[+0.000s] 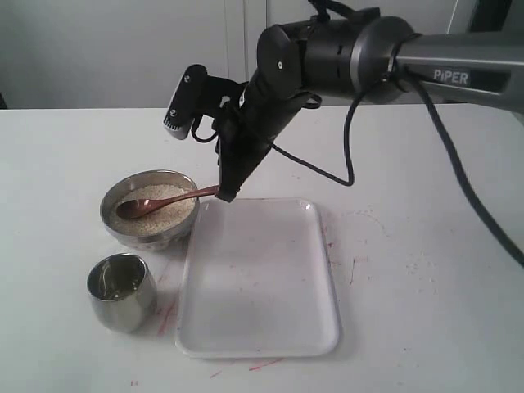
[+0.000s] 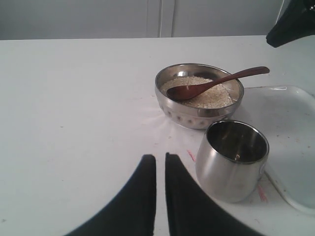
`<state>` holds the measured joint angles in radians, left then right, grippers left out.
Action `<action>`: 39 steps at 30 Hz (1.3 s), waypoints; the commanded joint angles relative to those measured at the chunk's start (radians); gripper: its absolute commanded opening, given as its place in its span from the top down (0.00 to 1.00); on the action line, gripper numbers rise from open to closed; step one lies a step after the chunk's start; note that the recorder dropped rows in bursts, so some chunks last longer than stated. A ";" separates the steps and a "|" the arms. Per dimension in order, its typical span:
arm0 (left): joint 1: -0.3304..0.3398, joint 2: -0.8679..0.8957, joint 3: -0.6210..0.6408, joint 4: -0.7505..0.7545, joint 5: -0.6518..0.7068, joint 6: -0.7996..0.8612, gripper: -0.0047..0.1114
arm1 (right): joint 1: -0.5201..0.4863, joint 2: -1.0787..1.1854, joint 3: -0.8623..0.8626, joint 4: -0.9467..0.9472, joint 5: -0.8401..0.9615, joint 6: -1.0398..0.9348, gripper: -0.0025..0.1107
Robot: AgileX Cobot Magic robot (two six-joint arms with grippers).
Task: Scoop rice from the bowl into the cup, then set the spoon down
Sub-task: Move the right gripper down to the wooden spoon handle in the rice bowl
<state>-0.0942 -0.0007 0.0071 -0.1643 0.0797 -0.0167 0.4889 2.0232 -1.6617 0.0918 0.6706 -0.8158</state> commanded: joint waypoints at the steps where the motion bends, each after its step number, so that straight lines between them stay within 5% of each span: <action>1: 0.004 0.001 -0.007 -0.007 -0.003 -0.002 0.84 | 0.000 0.007 -0.004 -0.016 -0.047 -0.045 0.98; 9: 0.002 0.001 -0.007 -0.007 -0.003 -0.002 0.84 | 0.000 0.066 -0.136 -0.039 0.082 -0.086 0.98; 15: 0.002 0.001 -0.007 -0.007 -0.003 -0.002 0.84 | 0.000 0.135 -0.258 0.147 0.163 -0.157 0.98; 25: 0.002 0.001 -0.007 -0.007 -0.003 -0.002 0.84 | 0.000 0.221 -0.461 0.114 0.474 -0.109 0.98; 34: 0.002 0.001 -0.007 -0.007 -0.003 -0.002 0.84 | 0.000 0.235 -0.491 0.106 0.519 -0.066 0.98; 39: 0.002 0.001 -0.007 -0.007 -0.003 -0.002 0.84 | 0.000 0.235 -0.491 0.106 0.500 -0.059 0.80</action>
<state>-0.0942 -0.0007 0.0071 -0.1643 0.0797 -0.0167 0.4889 2.2615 -2.1433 0.2011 1.1818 -0.8821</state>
